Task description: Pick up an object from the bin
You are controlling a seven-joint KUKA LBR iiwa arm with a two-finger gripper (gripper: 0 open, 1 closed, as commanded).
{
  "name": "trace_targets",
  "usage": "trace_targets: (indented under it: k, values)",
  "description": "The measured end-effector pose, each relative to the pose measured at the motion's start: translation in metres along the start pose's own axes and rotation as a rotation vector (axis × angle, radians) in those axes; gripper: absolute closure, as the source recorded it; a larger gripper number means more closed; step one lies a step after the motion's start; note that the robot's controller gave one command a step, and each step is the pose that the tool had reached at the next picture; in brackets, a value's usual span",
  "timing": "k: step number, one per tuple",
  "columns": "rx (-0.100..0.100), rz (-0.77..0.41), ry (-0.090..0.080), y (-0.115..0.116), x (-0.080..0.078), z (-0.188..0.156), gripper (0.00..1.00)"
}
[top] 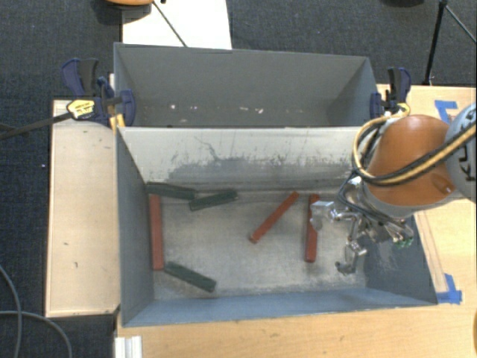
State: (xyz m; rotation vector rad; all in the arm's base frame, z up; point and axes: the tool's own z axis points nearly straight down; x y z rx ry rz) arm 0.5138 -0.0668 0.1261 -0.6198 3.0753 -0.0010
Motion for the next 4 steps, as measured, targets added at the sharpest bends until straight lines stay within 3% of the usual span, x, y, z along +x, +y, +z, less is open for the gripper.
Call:
trace_targets:
  k: [1, 2, 3, 4]
  values:
    - [0.003, -0.156, -0.003, -0.006, -0.028, 0.022, 0.0]
    - [-0.002, -0.398, 0.0, -0.006, -0.056, 0.056, 1.0]
    - [-0.002, -0.398, 0.0, -0.006, -0.056, 0.056, 1.0]
    - [0.002, -0.396, -0.004, 0.009, -0.051, -0.121, 1.0]
